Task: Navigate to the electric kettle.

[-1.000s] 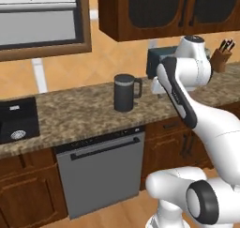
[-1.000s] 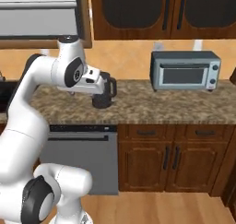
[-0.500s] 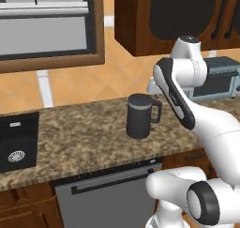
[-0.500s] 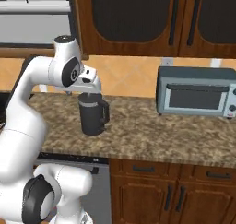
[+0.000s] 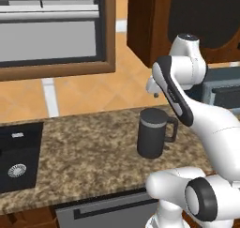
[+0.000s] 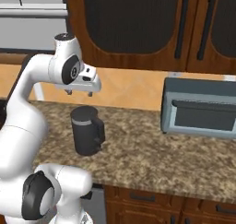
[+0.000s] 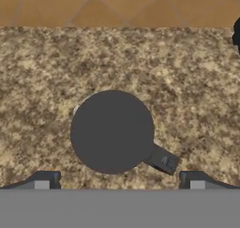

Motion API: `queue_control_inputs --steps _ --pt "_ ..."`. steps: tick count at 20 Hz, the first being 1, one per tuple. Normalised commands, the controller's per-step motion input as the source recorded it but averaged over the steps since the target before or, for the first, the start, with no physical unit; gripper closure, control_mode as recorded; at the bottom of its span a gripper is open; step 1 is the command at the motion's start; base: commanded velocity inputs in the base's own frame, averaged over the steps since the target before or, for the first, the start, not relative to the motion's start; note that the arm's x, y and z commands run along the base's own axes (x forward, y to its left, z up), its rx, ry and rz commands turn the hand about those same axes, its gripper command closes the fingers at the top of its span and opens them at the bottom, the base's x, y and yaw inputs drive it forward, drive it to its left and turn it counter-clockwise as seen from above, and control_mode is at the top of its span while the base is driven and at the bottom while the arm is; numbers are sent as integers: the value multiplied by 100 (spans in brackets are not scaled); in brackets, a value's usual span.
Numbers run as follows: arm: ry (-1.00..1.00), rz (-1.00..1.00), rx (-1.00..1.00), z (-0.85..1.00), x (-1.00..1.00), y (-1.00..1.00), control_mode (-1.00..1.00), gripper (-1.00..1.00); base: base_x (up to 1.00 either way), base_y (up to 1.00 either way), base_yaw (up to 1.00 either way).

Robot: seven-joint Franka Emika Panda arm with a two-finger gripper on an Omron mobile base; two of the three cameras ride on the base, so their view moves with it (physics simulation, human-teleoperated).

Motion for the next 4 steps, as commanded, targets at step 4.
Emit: queue_control_inputs --steps 4 --pt "0 0 0 0 0 0 100 -100 68 -1 8"
